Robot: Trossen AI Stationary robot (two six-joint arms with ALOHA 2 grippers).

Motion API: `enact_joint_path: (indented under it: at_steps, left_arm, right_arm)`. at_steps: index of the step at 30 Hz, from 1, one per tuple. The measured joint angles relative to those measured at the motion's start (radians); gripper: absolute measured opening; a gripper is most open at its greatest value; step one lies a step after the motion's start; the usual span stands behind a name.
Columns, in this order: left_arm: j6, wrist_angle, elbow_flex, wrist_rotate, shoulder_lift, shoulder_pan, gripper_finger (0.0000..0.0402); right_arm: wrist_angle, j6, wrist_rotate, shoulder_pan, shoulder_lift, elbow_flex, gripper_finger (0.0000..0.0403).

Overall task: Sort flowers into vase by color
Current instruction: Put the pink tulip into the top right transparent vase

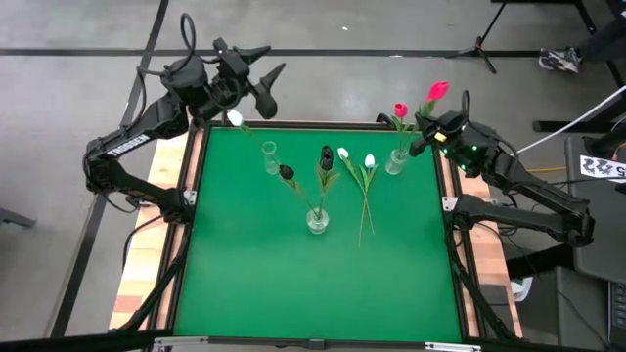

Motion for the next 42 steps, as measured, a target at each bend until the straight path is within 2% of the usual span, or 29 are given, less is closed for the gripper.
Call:
enact_joint_path:
  at_steps: [16, 26, 32, 36, 42]
  left_arm:
    - [0.002, -0.008, 0.000, 0.000, 0.000, 0.007, 0.0223]
    - [0.004, -0.010, 0.000, 0.000, 0.000, 0.007, 0.0224]
    - [0.011, -0.031, -0.001, 0.000, 0.000, 0.007, 0.0224]
    - [0.011, -0.031, -0.001, 0.001, 0.000, 0.007, 0.0224]
    - [0.018, -0.034, -0.001, 0.001, 0.000, 0.007, 0.0224]
  right_arm:
    - [-0.070, 0.040, -0.013, 0.000, 0.006, -0.001, 0.0009]
    - [0.076, 0.087, -0.014, 0.000, -0.002, -0.172, 0.0009]
    - [0.098, 0.094, -0.013, 0.000, -0.003, -0.213, 0.0015]
    - [0.097, 0.119, -0.012, 0.000, -0.003, -0.226, 0.0055]
    - [0.071, 0.140, -0.014, 0.000, -0.003, -0.227, 0.0153]
